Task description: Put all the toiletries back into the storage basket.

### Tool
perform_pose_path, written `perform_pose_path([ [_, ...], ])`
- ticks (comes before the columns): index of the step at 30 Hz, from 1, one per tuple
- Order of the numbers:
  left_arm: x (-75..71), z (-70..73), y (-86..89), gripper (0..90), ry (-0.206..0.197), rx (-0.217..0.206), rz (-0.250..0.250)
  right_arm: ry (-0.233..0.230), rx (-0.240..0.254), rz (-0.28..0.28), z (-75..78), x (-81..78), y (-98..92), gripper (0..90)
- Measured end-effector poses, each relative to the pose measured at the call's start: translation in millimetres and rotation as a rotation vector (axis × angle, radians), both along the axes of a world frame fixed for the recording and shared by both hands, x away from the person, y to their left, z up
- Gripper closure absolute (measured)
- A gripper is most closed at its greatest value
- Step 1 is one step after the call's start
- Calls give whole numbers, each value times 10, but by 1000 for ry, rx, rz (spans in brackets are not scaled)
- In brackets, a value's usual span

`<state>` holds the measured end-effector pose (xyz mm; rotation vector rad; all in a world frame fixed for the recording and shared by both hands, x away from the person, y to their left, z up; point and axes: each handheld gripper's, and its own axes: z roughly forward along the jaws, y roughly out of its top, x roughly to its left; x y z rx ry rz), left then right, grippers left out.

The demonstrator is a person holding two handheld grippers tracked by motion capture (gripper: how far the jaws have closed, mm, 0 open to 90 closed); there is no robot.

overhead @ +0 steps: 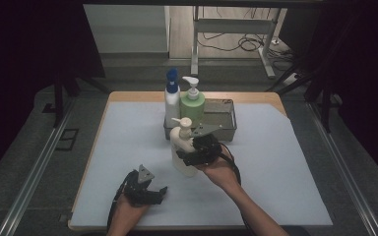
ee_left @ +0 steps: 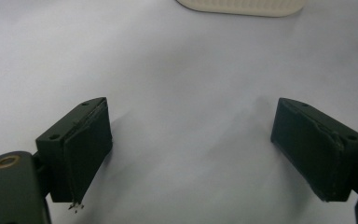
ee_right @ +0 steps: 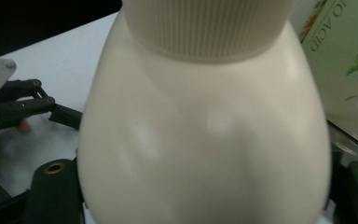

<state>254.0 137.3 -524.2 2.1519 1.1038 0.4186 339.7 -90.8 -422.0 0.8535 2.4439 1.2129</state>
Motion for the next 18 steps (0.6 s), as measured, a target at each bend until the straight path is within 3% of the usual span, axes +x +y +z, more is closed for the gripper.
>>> perform_pose_path([
  [4, 0, 0, 0, 121, 1, 0, 0, 4, 6, 5, -6, 8, 31, 323],
  [9, 0, 0, 0, 121, 0, 0, 0, -59, -40, 22, 6, -29, 51, 339],
  [18, 1, 0, 0, 121, 1, 0, 0, -2, -35, 54, 50, 13, -17, 356],
])
